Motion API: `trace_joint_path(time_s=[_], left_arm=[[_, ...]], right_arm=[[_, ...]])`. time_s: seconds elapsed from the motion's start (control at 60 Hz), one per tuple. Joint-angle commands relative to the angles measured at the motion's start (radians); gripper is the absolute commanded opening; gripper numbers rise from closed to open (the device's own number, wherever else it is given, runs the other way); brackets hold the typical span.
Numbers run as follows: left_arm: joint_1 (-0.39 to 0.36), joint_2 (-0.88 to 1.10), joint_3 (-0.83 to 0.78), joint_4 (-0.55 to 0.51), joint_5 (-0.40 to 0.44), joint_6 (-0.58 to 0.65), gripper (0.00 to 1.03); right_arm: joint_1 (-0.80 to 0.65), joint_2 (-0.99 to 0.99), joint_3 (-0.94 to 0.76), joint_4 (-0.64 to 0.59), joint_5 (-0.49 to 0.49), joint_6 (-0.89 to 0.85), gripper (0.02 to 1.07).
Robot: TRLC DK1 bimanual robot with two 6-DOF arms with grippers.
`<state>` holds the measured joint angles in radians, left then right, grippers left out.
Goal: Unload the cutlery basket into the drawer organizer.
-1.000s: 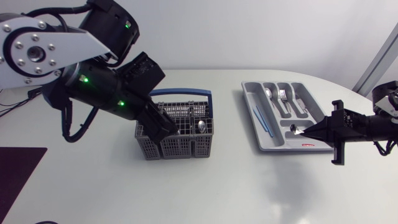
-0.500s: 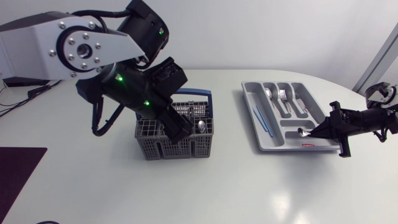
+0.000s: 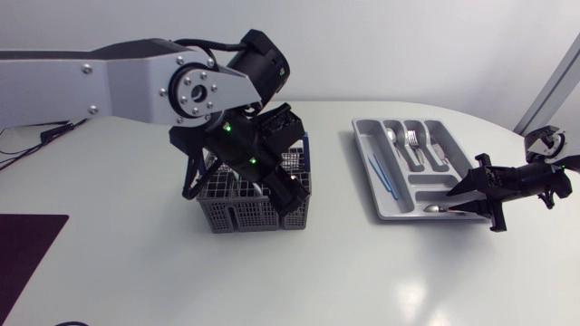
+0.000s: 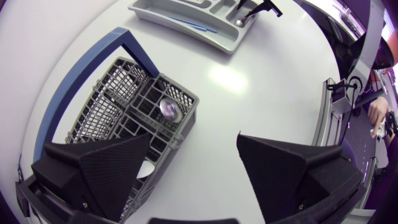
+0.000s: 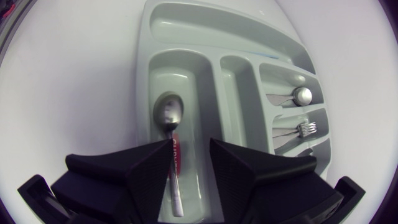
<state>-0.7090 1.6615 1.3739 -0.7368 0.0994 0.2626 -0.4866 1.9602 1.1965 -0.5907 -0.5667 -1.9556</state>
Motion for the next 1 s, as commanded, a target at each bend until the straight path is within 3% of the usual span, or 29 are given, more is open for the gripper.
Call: trace_joint_path(time_s=[0.0, 0.3, 0.417, 0.75, 0.933, 0.983], left_arm=[[0.016, 0.026, 0.024, 0.025, 0.002, -0.016, 0.98], [0.054, 0.067, 0.014, 0.114, 0.019, -0.08, 0.98], [0.072, 0.098, 0.01, 0.139, 0.042, -0.118, 0.93], [0.082, 0.153, 0.022, 0.16, 0.117, -0.178, 0.57], [0.088, 0.149, 0.007, 0.194, 0.126, -0.209, 0.24], [0.088, 0.147, -0.006, 0.206, 0.126, -0.218, 0.23]], right_arm=[[-0.004, 0.0, -0.02, 0.022, 0.007, 0.011, 0.76], [-0.033, -0.119, -0.098, 0.014, -0.039, 0.021, 0.83], [-0.044, -0.17, -0.149, 0.015, -0.07, 0.021, 0.85], [-0.06, -0.29, -0.291, 0.028, -0.134, 0.018, 0.85], [-0.072, -0.32, -0.336, 0.028, -0.14, 0.004, 0.85], [-0.076, -0.325, -0.341, 0.028, -0.145, 0.003, 0.85]])
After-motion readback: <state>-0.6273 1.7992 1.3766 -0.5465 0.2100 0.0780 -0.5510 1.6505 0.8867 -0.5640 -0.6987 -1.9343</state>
